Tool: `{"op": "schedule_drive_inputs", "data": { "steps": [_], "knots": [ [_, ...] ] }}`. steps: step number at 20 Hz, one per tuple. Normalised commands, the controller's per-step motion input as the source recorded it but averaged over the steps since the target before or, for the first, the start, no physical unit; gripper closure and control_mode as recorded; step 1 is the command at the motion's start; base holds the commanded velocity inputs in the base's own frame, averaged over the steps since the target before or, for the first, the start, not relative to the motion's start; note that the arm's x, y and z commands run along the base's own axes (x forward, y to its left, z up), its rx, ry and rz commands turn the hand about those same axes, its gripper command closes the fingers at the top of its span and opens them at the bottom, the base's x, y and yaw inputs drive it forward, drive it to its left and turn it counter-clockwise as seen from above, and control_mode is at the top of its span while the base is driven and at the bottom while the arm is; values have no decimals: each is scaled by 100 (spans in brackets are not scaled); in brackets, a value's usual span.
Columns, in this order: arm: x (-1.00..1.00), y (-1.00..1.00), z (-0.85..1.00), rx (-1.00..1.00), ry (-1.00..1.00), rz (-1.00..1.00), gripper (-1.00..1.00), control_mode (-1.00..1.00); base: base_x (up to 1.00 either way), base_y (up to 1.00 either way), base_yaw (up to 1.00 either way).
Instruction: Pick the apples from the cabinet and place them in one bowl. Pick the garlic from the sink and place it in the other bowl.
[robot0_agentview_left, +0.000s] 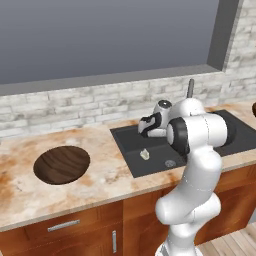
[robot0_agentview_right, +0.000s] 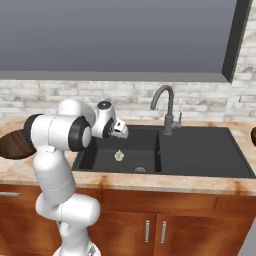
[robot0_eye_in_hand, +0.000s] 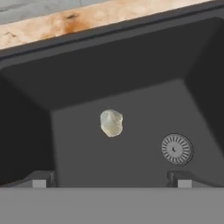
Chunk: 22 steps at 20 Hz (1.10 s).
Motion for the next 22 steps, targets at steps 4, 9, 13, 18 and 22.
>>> {"op": "schedule_drive_inputs", "data": {
  "steps": [4,9,13,18,22],
  "knots": [
    [17,0,-29,-1,4,11,-100,-100,0,0,0],
    [15,0,-25,0,3,7,-100,-100,0,0,0],
    [7,-1,-36,-1,5,1,-100,-100,0,0,0],
    [7,-2,-32,-4,2,-2,-100,-100,0,0,0],
    [28,0,-26,0,-1,0,-100,-100,0,0,0]
  ]
}}
